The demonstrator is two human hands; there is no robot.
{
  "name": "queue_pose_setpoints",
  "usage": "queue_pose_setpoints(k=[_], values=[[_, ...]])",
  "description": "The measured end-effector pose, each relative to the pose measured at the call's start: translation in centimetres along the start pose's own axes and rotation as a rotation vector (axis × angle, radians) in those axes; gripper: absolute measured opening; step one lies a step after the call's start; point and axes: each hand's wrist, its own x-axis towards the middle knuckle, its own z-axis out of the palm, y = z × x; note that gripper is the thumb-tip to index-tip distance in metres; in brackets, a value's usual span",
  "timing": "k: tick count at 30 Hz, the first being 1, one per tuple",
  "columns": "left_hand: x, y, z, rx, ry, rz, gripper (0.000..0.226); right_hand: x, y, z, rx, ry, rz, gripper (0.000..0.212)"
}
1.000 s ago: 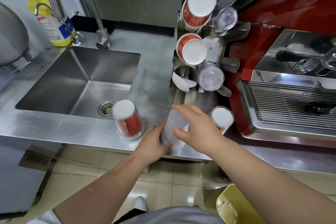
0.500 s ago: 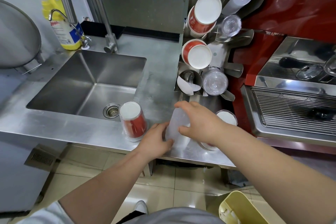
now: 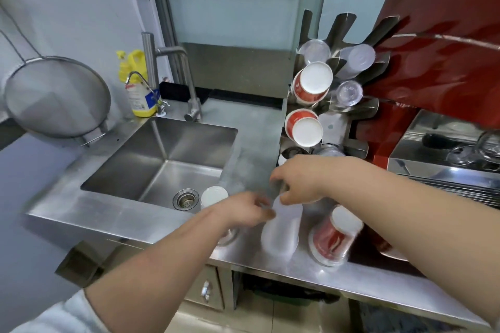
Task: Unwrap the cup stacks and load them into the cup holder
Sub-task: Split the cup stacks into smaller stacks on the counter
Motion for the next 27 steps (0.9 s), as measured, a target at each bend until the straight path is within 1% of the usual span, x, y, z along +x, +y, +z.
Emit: queue_pose_setpoints(k=[3, 6, 10, 14, 17, 19, 21, 24, 27], values=[[-1.0, 1.6, -3.4, 0.163, -0.050, 0.053, 0.045, -0.4, -0.4, -2.6, -0.113, 0.072, 0.002, 0.044], [-2.4, 2.6, -7.3, 0.317, -0.039, 0.079, 0.046, -0.6, -1.0, -4.5, -0.118, 0.138, 0.002, 0.049], [-4.4, 1.5, -11.5, 0.387, -0.023, 0.076, 0.048, -0.3, -2.2, -5.3, -0.074, 0.147, -0.026, 0.050], [-5.8, -2.5, -13.5, 0.406, 0.009, 0.024, 0.046, 1.0, -4.4, -4.1, -0.026, 0.103, -0.067, 0.050], [-6.1, -6.3, -13.1, 0.406, 0.001, -0.049, 0.048, 3.1, -6.3, -2.1, 0.088, 0.121, -0.086, 0.054], [-5.7, -9.0, -11.6, 0.351, -0.006, -0.071, 0.050, 4.7, -7.6, -0.4, 0.165, 0.140, -0.086, 0.055], [-5.0, -11.4, -9.5, 0.294, -0.013, -0.063, 0.056, 6.0, -8.7, 1.2, 0.238, 0.157, -0.079, 0.056], [-4.1, -13.9, -5.9, 0.174, 0.017, -0.040, 0.064, 7.4, -10.0, 3.1, 0.348, 0.177, -0.058, 0.063], [-3.4, -14.9, -3.0, 0.048, 0.080, 0.026, 0.061, 8.2, -10.5, 4.3, 0.416, 0.218, -0.031, 0.072]])
